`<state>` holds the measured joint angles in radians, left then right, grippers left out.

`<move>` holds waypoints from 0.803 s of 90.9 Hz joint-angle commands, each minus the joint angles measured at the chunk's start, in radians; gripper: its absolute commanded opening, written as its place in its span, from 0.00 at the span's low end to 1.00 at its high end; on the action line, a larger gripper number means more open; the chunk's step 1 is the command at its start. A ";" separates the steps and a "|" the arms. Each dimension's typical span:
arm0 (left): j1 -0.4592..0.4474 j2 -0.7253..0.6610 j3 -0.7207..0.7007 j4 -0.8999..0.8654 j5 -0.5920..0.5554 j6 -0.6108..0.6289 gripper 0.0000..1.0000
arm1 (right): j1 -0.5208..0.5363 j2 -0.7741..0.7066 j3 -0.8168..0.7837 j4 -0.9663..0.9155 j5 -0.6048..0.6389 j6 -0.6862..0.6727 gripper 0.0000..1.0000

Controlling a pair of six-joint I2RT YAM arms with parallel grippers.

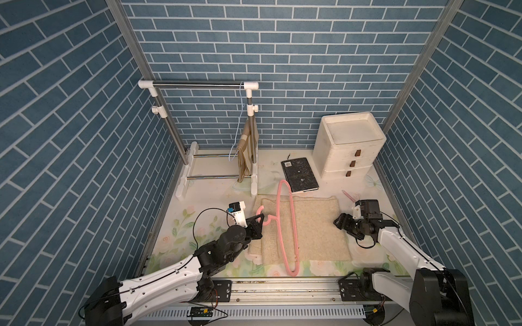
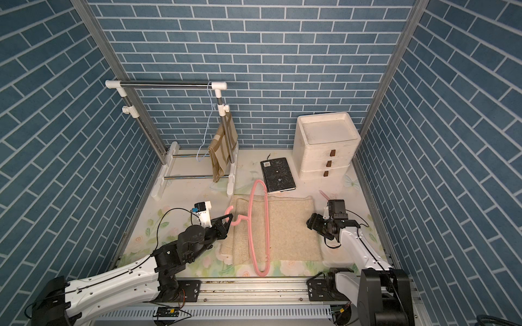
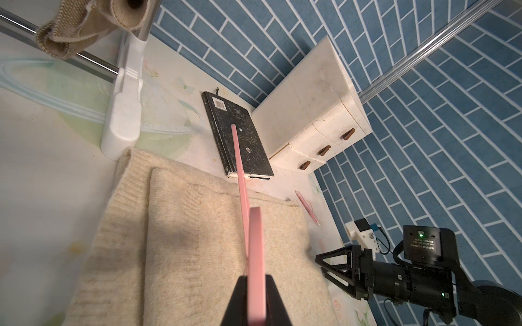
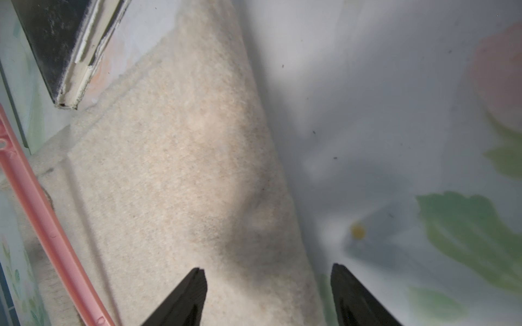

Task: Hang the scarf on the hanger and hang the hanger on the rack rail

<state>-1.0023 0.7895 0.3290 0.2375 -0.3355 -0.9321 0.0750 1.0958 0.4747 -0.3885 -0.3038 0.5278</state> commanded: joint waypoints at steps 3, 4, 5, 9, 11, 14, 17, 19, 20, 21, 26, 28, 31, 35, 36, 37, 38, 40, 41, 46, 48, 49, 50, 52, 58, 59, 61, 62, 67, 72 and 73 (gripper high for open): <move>-0.004 0.027 0.030 -0.003 0.014 0.010 0.00 | 0.014 0.003 -0.033 -0.002 -0.007 0.037 0.74; -0.005 0.029 0.030 -0.003 0.015 0.009 0.00 | 0.014 0.003 -0.034 -0.003 -0.009 0.038 0.74; -0.005 0.032 0.032 -0.003 0.017 0.010 0.00 | 0.015 0.003 -0.038 -0.004 -0.011 0.038 0.74; -0.004 0.039 0.036 -0.001 0.021 0.013 0.00 | 0.018 0.003 -0.047 -0.003 -0.017 0.040 0.73; -0.004 0.041 0.037 -0.002 0.024 0.017 0.00 | 0.018 0.004 -0.052 -0.001 -0.023 0.041 0.72; -0.002 0.046 0.041 -0.004 0.027 0.020 0.00 | 0.019 0.006 -0.059 0.002 -0.036 0.042 0.71; 0.001 0.052 0.044 -0.008 0.033 0.022 0.00 | 0.020 0.008 -0.068 0.006 -0.051 0.044 0.69; 0.004 0.058 0.047 -0.012 0.037 0.023 0.00 | 0.020 0.009 -0.071 0.010 -0.067 0.044 0.68; 0.005 0.059 0.048 -0.014 0.039 0.023 0.00 | 0.020 0.010 -0.074 0.011 -0.074 0.045 0.67; 0.006 0.062 0.049 -0.016 0.041 0.024 0.00 | 0.020 0.011 -0.075 0.013 -0.081 0.045 0.66; 0.012 0.070 0.056 -0.027 0.052 0.027 0.00 | 0.020 0.016 -0.083 0.028 -0.124 0.047 0.61; 0.015 0.075 0.059 -0.029 0.057 0.029 0.00 | 0.020 0.017 -0.084 0.037 -0.146 0.049 0.59; 0.019 0.082 0.064 -0.036 0.063 0.031 0.00 | 0.021 0.017 -0.085 0.055 -0.177 0.050 0.55; 0.024 0.088 0.070 -0.044 0.069 0.033 0.00 | 0.020 0.014 -0.085 0.083 -0.216 0.057 0.48; 0.025 0.089 0.071 -0.046 0.071 0.034 0.00 | 0.020 0.013 -0.085 0.092 -0.225 0.059 0.47; 0.028 0.090 0.072 -0.046 0.074 0.034 0.00 | 0.021 0.012 -0.085 0.101 -0.234 0.062 0.46; 0.029 0.091 0.073 -0.048 0.077 0.035 0.00 | 0.021 0.009 -0.085 0.110 -0.245 0.064 0.43; 0.033 0.093 0.075 -0.050 0.082 0.035 0.00 | 0.021 0.005 -0.085 0.130 -0.264 0.069 0.40; 0.035 0.093 0.076 -0.052 0.085 0.035 0.00 | 0.020 0.003 -0.085 0.139 -0.274 0.072 0.37; 0.044 0.099 0.080 -0.057 0.096 0.034 0.00 | 0.020 -0.004 -0.083 0.193 -0.326 0.085 0.26; 0.047 0.100 0.082 -0.059 0.101 0.035 0.00 | 0.021 -0.006 -0.082 0.213 -0.349 0.089 0.21; 0.047 0.102 0.083 -0.061 0.102 0.035 0.00 | 0.021 -0.008 -0.080 0.222 -0.360 0.090 0.18; 0.048 0.103 0.084 -0.063 0.104 0.035 0.00 | 0.023 -0.009 -0.079 0.230 -0.370 0.093 0.15; 0.048 0.106 0.086 -0.065 0.105 0.035 0.00 | 0.026 -0.011 -0.075 0.244 -0.389 0.098 0.11; 0.048 0.114 0.092 -0.073 0.109 0.033 0.00 | 0.045 -0.017 -0.061 0.280 -0.430 0.110 0.01; 0.049 0.114 0.092 -0.075 0.110 0.032 0.00 | 0.049 -0.020 -0.059 0.288 -0.437 0.114 0.00; 0.050 0.116 0.094 -0.078 0.109 0.031 0.00 | 0.060 -0.023 -0.056 0.302 -0.449 0.127 0.00; 0.050 0.119 0.095 -0.079 0.109 0.031 0.00 | 0.065 -0.025 -0.055 0.309 -0.455 0.135 0.00; 0.050 0.127 0.100 -0.084 0.110 0.029 0.00 | 0.098 -0.032 -0.057 0.371 -0.492 0.193 0.00; 0.050 0.137 0.104 -0.087 0.110 0.026 0.00 | 0.142 -0.035 -0.066 0.460 -0.525 0.279 0.00; 0.050 0.139 0.105 -0.087 0.110 0.026 0.00 | 0.152 -0.036 -0.069 0.478 -0.529 0.298 0.00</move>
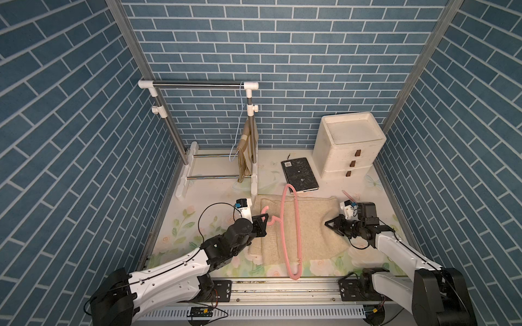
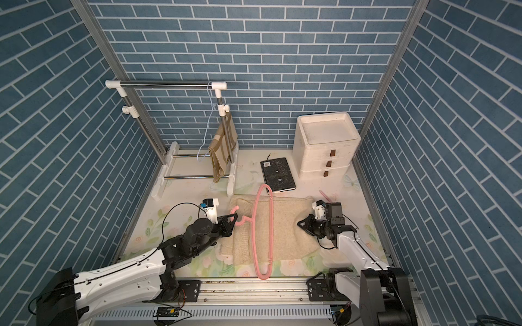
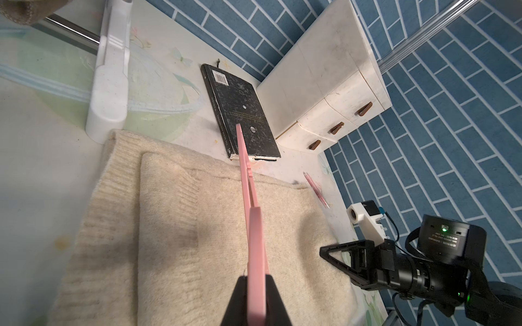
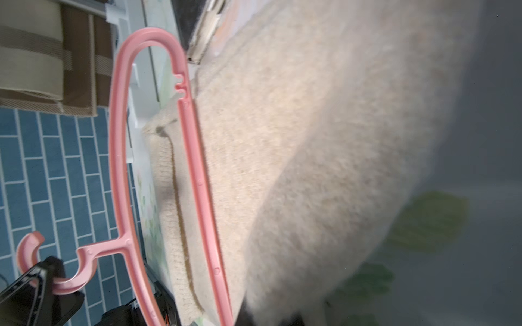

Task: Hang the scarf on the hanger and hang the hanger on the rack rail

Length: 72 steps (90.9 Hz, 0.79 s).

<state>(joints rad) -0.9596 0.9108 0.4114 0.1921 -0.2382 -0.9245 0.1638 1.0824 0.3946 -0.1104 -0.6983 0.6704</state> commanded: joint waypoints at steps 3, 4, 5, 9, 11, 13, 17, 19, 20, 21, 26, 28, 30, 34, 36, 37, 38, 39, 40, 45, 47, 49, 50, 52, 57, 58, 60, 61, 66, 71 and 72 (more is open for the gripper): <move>0.007 0.023 0.024 -0.040 0.015 0.017 0.00 | 0.097 -0.026 0.005 0.260 -0.138 0.219 0.00; 0.007 0.025 0.025 -0.038 0.015 0.017 0.00 | 0.109 -0.026 0.004 0.280 -0.136 0.238 0.00; 0.007 0.027 0.025 -0.036 0.017 0.016 0.00 | 0.121 -0.027 0.002 0.300 -0.135 0.257 0.00; 0.006 0.033 0.026 -0.031 0.019 0.016 0.00 | 0.170 -0.028 0.000 0.366 -0.114 0.329 0.00; 0.007 0.036 0.026 -0.028 0.022 0.016 0.00 | 0.194 -0.029 0.000 0.388 -0.098 0.360 0.00; 0.007 0.038 0.025 -0.023 0.024 0.014 0.00 | 0.217 -0.028 0.000 0.410 -0.082 0.391 0.00; 0.007 0.041 0.024 -0.015 0.025 0.012 0.00 | 0.259 -0.025 -0.005 0.449 -0.044 0.447 0.00; 0.007 0.043 0.024 -0.011 0.026 0.012 0.00 | 0.278 -0.023 -0.008 0.467 -0.025 0.474 0.00; 0.007 0.043 0.024 -0.010 0.026 0.012 0.00 | 0.289 -0.022 -0.010 0.476 -0.016 0.487 0.00; 0.007 0.044 0.024 -0.007 0.026 0.011 0.00 | 0.298 -0.019 -0.012 0.485 -0.006 0.498 0.00; 0.007 0.045 0.022 0.000 0.030 0.009 0.00 | 0.332 -0.007 -0.014 0.520 0.030 0.533 0.00; 0.007 0.044 0.021 0.004 0.032 0.009 0.00 | 0.349 -0.001 -0.013 0.528 0.050 0.543 0.00; 0.007 0.044 0.021 0.005 0.032 0.008 0.00 | 0.365 0.006 -0.011 0.527 0.070 0.551 0.00; 0.006 0.045 0.021 0.008 0.033 0.006 0.00 | 0.396 0.025 -0.006 0.525 0.106 0.562 0.00; 0.008 0.044 0.021 0.010 0.033 0.006 0.00 | 0.410 0.036 -0.003 0.530 0.119 0.567 0.00; 0.007 0.045 0.021 0.010 0.034 0.005 0.00 | 0.418 0.040 -0.002 0.533 0.126 0.571 0.00; 0.007 0.044 0.020 0.010 0.034 0.004 0.00 | 0.425 0.048 -0.001 0.535 0.133 0.575 0.00; 0.007 0.043 0.020 0.010 0.033 0.003 0.00 | 0.432 0.055 -0.001 0.538 0.139 0.579 0.00; 0.007 0.043 0.020 0.011 0.033 0.003 0.00 | 0.439 0.061 -0.001 0.542 0.144 0.583 0.00; 0.007 0.041 0.021 0.012 0.034 0.004 0.00 | 0.471 0.093 -0.003 0.565 0.170 0.612 0.00; 0.007 0.039 0.020 0.012 0.032 0.003 0.00 | 0.483 0.103 -0.004 0.573 0.178 0.625 0.00; 0.007 0.037 0.021 0.012 0.031 0.003 0.00 | 0.494 0.119 -0.004 0.580 0.187 0.635 0.00; 0.007 0.037 0.020 0.012 0.031 0.003 0.00 | 0.500 0.125 -0.004 0.582 0.192 0.639 0.00; 0.007 0.035 0.022 0.012 0.032 0.003 0.00 | 0.512 0.138 -0.004 0.583 0.201 0.646 0.00; 0.007 0.030 0.025 0.011 0.031 0.000 0.00 | 0.536 0.165 -0.001 0.582 0.225 0.656 0.00; 0.007 0.029 0.026 0.011 0.030 -0.001 0.00 | 0.540 0.169 -0.001 0.581 0.229 0.659 0.00; 0.007 0.026 0.027 0.010 0.030 -0.003 0.00 | 0.554 0.186 -0.002 0.586 0.239 0.667 0.00; 0.007 0.025 0.027 0.011 0.030 -0.004 0.00 | 0.554 0.186 -0.002 0.586 0.239 0.667 0.00; 0.007 0.016 0.029 0.016 0.031 -0.008 0.00 | 0.571 0.217 -0.007 0.610 0.248 0.683 0.00; 0.007 0.010 0.032 0.026 0.034 -0.011 0.00 | 0.586 0.251 -0.007 0.647 0.245 0.700 0.00; 0.008 0.009 0.033 0.028 0.035 -0.011 0.00 | 0.589 0.260 -0.006 0.656 0.245 0.702 0.00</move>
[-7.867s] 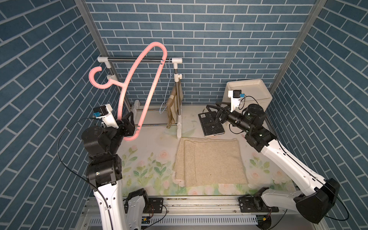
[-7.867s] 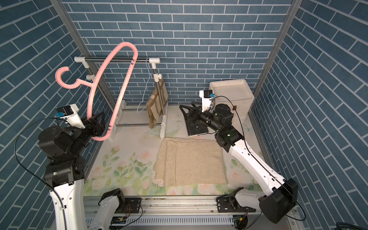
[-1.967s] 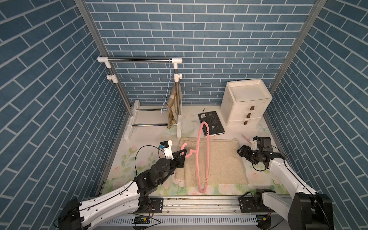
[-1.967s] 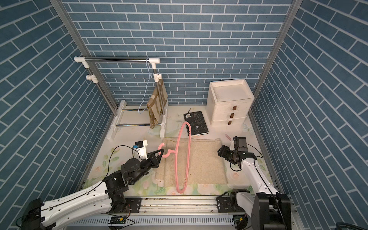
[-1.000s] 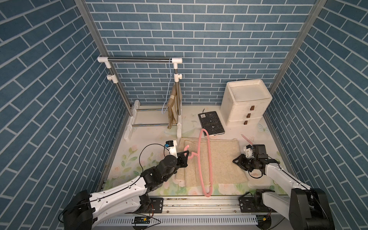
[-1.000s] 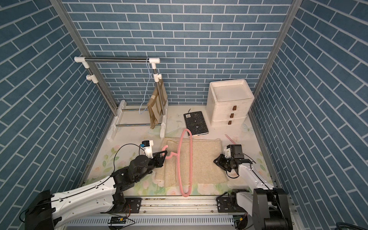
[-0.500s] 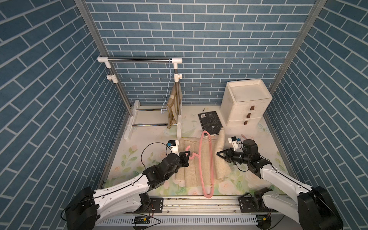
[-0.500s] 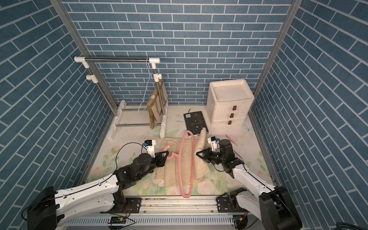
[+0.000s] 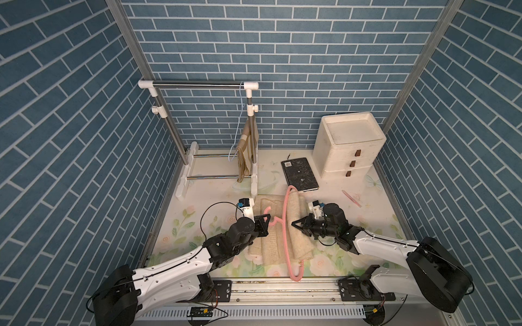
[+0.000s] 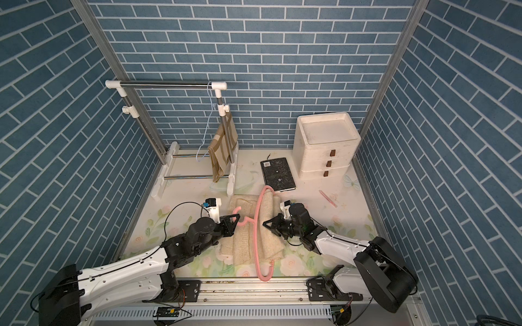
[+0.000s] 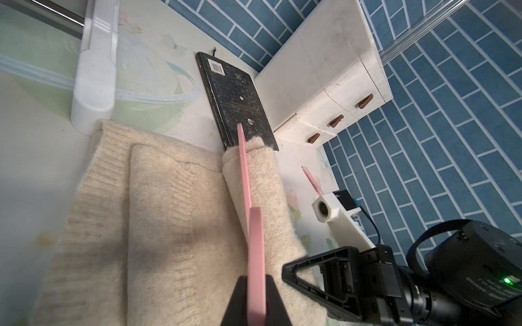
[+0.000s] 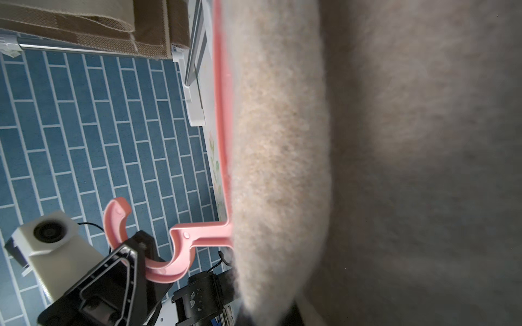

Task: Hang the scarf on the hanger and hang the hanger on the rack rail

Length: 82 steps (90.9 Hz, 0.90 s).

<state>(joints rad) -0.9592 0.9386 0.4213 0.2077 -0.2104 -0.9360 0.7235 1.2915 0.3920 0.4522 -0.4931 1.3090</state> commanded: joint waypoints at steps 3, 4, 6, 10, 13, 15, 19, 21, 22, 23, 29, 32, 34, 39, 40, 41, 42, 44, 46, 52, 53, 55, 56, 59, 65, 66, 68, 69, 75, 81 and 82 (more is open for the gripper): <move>0.007 -0.021 0.029 0.016 0.009 0.000 0.00 | 0.040 0.077 0.003 0.111 0.040 0.070 0.00; 0.007 -0.020 0.031 0.016 0.011 0.000 0.00 | 0.043 0.086 0.006 0.118 0.040 0.072 0.00; 0.007 -0.020 0.035 0.016 0.014 0.000 0.00 | 0.051 0.104 0.012 0.129 0.038 0.075 0.00; 0.007 -0.020 0.043 0.016 0.019 0.000 0.00 | 0.067 0.139 0.031 0.144 0.033 0.076 0.00; 0.007 -0.018 0.050 0.016 0.023 0.000 0.00 | 0.078 0.168 0.046 0.156 0.023 0.077 0.02; 0.007 -0.017 0.054 0.016 0.025 0.000 0.00 | 0.085 0.186 0.056 0.169 0.018 0.079 0.03; 0.007 -0.017 0.062 0.018 0.029 -0.002 0.00 | 0.100 0.222 0.071 0.192 0.004 0.085 0.04; 0.007 -0.017 0.066 0.020 0.031 -0.003 0.00 | 0.105 0.236 0.077 0.207 0.000 0.091 0.04; 0.007 -0.017 0.068 0.021 0.031 -0.004 0.00 | 0.109 0.245 0.080 0.215 -0.002 0.095 0.04; 0.007 -0.018 0.070 0.023 0.032 -0.004 0.00 | 0.111 0.252 0.082 0.222 -0.004 0.100 0.05; 0.007 -0.016 0.082 0.024 0.034 -0.009 0.00 | 0.126 0.277 0.086 0.251 -0.010 0.114 0.07; 0.007 -0.016 0.086 0.024 0.035 -0.010 0.00 | 0.129 0.282 0.088 0.253 -0.010 0.112 0.09; 0.007 -0.016 0.085 0.024 0.035 -0.009 0.00 | 0.130 0.279 0.089 0.250 -0.008 0.110 0.10; 0.007 -0.016 0.086 0.022 0.037 -0.011 0.00 | 0.129 0.256 0.092 0.220 0.008 0.094 0.15; 0.007 -0.016 0.085 0.022 0.035 -0.012 0.00 | 0.129 0.250 0.094 0.210 0.012 0.089 0.16; 0.007 -0.017 0.085 0.022 0.035 -0.013 0.00 | 0.128 0.243 0.096 0.198 0.016 0.084 0.17; 0.007 -0.016 0.085 0.021 0.034 -0.013 0.00 | 0.127 0.238 0.098 0.186 0.018 0.077 0.20; 0.007 -0.015 0.085 0.020 0.034 -0.015 0.00 | 0.126 0.223 0.102 0.164 0.023 0.065 0.24; 0.007 -0.015 0.098 0.017 0.031 -0.017 0.00 | 0.125 0.210 0.105 0.141 0.028 0.053 0.26; 0.007 -0.013 0.113 0.010 0.026 -0.018 0.00 | 0.112 0.169 0.112 0.081 0.030 0.016 0.32; 0.007 -0.012 0.114 0.009 0.025 -0.018 0.00 | 0.109 0.160 0.113 0.071 0.030 0.010 0.33; 0.007 -0.011 0.116 0.007 0.023 -0.018 0.00 | 0.102 0.143 0.114 0.050 0.028 -0.003 0.35; 0.007 -0.011 0.117 0.005 0.022 -0.018 0.00 | 0.097 0.138 0.115 0.041 0.027 -0.009 0.36; 0.007 -0.009 0.118 0.000 0.020 -0.018 0.00 | 0.088 0.110 0.120 -0.005 0.023 -0.034 0.37; 0.007 -0.005 0.123 -0.012 0.016 -0.018 0.00 | 0.064 0.057 0.139 -0.120 0.019 -0.099 0.41; 0.007 -0.005 0.124 -0.014 0.016 -0.018 0.00 | 0.060 0.050 0.143 -0.141 0.018 -0.111 0.42; 0.007 -0.004 0.127 -0.017 0.015 -0.018 0.00 | 0.053 0.034 0.153 -0.188 0.019 -0.139 0.43; 0.007 -0.003 0.127 -0.019 0.015 -0.018 0.00 | 0.051 0.027 0.157 -0.211 0.019 -0.152 0.44; 0.007 0.001 0.135 -0.024 0.015 -0.018 0.00 | 0.037 -0.021 0.175 -0.323 0.014 -0.211 0.44; 0.007 0.006 0.145 -0.030 0.018 -0.019 0.00 | 0.031 -0.054 0.172 -0.378 -0.005 -0.236 0.43; 0.007 0.007 0.148 -0.031 0.018 -0.020 0.00 | 0.031 -0.058 0.170 -0.384 -0.007 -0.237 0.43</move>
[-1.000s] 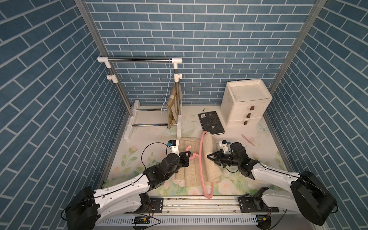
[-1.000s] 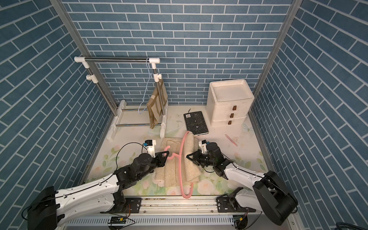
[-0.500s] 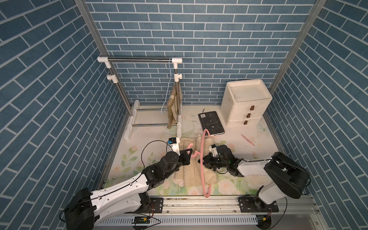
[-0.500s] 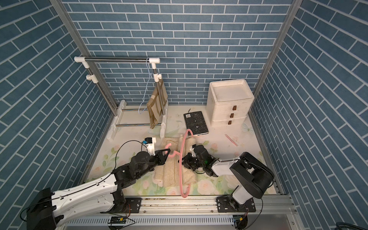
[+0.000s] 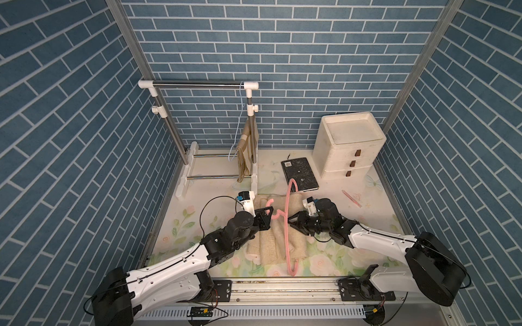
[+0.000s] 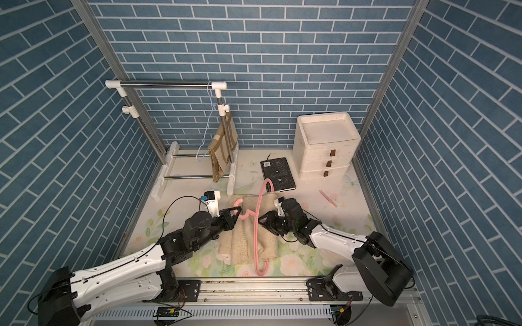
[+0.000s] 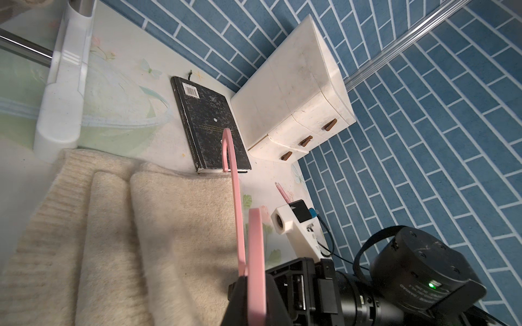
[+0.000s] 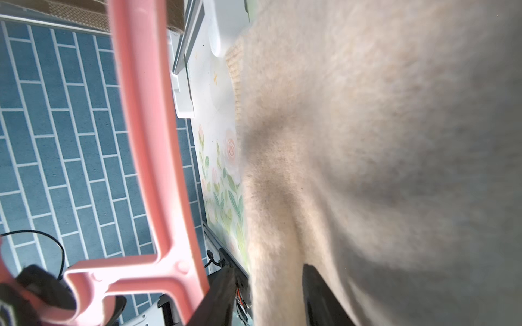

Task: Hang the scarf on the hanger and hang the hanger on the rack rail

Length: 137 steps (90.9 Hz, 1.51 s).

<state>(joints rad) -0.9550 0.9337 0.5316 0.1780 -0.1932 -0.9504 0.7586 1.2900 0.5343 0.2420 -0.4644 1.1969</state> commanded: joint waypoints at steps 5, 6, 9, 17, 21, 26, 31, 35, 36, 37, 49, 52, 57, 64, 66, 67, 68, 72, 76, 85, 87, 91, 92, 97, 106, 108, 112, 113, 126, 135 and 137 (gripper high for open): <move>0.002 0.018 0.053 -0.010 0.004 -0.004 0.00 | -0.005 -0.077 0.018 -0.188 -0.039 -0.130 0.43; 0.002 0.021 0.057 -0.013 0.005 -0.004 0.00 | -0.005 -0.081 0.016 -0.190 -0.037 -0.130 0.43; 0.002 0.025 0.069 -0.020 0.007 -0.002 0.00 | -0.008 -0.095 0.012 -0.190 -0.030 -0.133 0.43; 0.003 0.044 0.096 -0.041 0.016 0.012 0.00 | -0.040 -0.129 0.018 -0.167 -0.011 -0.142 0.48; 0.002 0.050 0.104 -0.054 0.015 0.016 0.00 | -0.065 -0.150 0.021 -0.139 -0.003 -0.137 0.54; 0.002 0.053 0.107 -0.065 0.014 0.020 0.00 | -0.099 -0.172 0.021 -0.083 -0.001 -0.110 0.60; 0.003 0.054 0.109 -0.067 0.013 0.021 0.00 | -0.123 -0.180 0.019 -0.011 -0.004 -0.074 0.65; 0.002 0.054 0.108 -0.066 0.011 0.021 0.00 | -0.129 -0.172 0.024 0.043 -0.003 -0.055 0.69; 0.002 0.053 0.108 -0.066 0.011 0.021 0.00 | -0.129 -0.166 0.026 0.053 -0.003 -0.052 0.70; 0.002 0.053 0.108 -0.065 0.010 0.021 0.00 | -0.130 -0.163 0.028 0.061 -0.003 -0.049 0.71; 0.003 0.059 0.107 -0.056 0.012 0.022 0.00 | -0.127 -0.048 0.059 0.126 -0.037 -0.025 0.73; 0.003 0.061 0.107 -0.055 0.013 0.022 0.00 | -0.125 -0.027 0.065 0.149 -0.035 -0.016 0.73; 0.002 0.063 0.107 -0.054 0.016 0.022 0.00 | -0.123 0.000 0.082 0.167 -0.027 -0.014 0.73; 0.002 0.065 0.105 -0.049 0.019 0.022 0.00 | -0.121 0.038 0.108 0.166 -0.019 -0.015 0.73; 0.002 0.066 0.103 -0.047 0.020 0.022 0.00 | -0.119 0.050 0.112 0.167 -0.022 -0.013 0.72; 0.002 0.066 0.102 -0.047 0.020 0.022 0.00 | -0.118 0.053 0.113 0.168 -0.022 -0.011 0.72; 0.002 0.066 0.101 -0.046 0.020 0.022 0.00 | -0.118 0.061 0.115 0.169 -0.024 -0.010 0.72; 0.002 0.066 0.101 -0.042 0.020 0.023 0.00 | -0.113 0.085 0.118 0.173 -0.027 -0.001 0.70; 0.002 0.068 0.099 -0.041 0.021 0.023 0.00 | -0.104 0.105 0.118 0.187 -0.028 0.010 0.67; 0.002 0.070 0.098 -0.036 0.024 0.024 0.00 | -0.075 0.141 0.134 0.207 -0.026 0.024 0.61; 0.002 0.069 0.097 -0.036 0.024 0.024 0.00 | -0.068 0.151 0.139 0.204 -0.027 0.024 0.60; 0.002 0.070 0.096 -0.035 0.025 0.024 0.00 | -0.057 0.166 0.147 0.203 -0.029 0.024 0.57; 0.002 0.070 0.096 -0.035 0.025 0.025 0.00 | -0.054 0.169 0.148 0.203 -0.029 0.024 0.56; 0.003 0.070 0.096 -0.033 0.026 0.024 0.00 | -0.045 0.181 0.153 0.201 -0.030 0.024 0.50; 0.002 0.070 0.097 -0.033 0.025 0.028 0.00 | -0.042 0.185 0.151 0.192 -0.029 0.023 0.38; 0.002 0.069 0.097 -0.032 0.025 0.028 0.00 | -0.041 0.184 0.149 0.188 -0.030 0.023 0.35; 0.002 0.068 0.098 -0.032 0.025 0.034 0.00 | -0.042 0.182 0.147 0.178 -0.032 0.023 0.27; 0.002 0.068 0.099 -0.032 0.025 0.036 0.00 | -0.042 0.182 0.146 0.176 -0.034 0.022 0.26; 0.003 0.058 0.128 -0.071 0.022 0.074 0.06 | -0.061 0.178 0.130 0.168 -0.058 0.021 0.07; 0.009 0.037 0.149 -0.120 0.016 0.098 0.23 | -0.081 0.162 0.124 0.153 -0.062 0.007 0.01; 0.011 0.028 0.151 -0.131 0.014 0.101 0.29 | -0.086 0.157 0.124 0.148 -0.062 0.001 0.01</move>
<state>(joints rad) -0.9535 1.0016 0.6380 0.0750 -0.1757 -0.8879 0.6964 1.4712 0.6628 0.4034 -0.5087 1.2224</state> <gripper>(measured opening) 0.197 0.201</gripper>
